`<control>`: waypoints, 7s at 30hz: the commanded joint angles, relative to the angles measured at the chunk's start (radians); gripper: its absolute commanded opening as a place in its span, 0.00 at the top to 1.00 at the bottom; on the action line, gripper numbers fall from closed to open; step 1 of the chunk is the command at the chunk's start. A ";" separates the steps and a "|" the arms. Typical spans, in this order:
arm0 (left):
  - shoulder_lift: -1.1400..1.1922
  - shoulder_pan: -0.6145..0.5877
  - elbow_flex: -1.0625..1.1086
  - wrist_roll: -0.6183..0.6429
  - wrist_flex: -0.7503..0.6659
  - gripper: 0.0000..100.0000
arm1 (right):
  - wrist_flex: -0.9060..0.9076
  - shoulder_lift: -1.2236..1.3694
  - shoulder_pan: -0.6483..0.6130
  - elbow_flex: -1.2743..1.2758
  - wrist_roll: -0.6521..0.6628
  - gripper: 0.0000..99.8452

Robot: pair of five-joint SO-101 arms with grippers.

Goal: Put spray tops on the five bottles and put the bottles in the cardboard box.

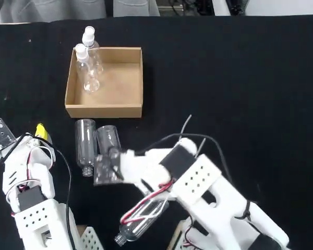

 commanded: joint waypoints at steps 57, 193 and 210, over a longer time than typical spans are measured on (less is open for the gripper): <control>-0.025 -0.001 -0.015 -0.009 -0.009 0.82 | -0.324 -0.036 -0.157 0.464 0.117 0.86; -0.026 -0.005 -0.002 -0.014 -0.015 0.82 | -0.457 -0.030 1.083 0.323 -0.075 0.71; -0.028 -0.005 -0.002 -0.014 -0.015 0.82 | -0.462 -0.028 1.020 0.269 -0.192 0.71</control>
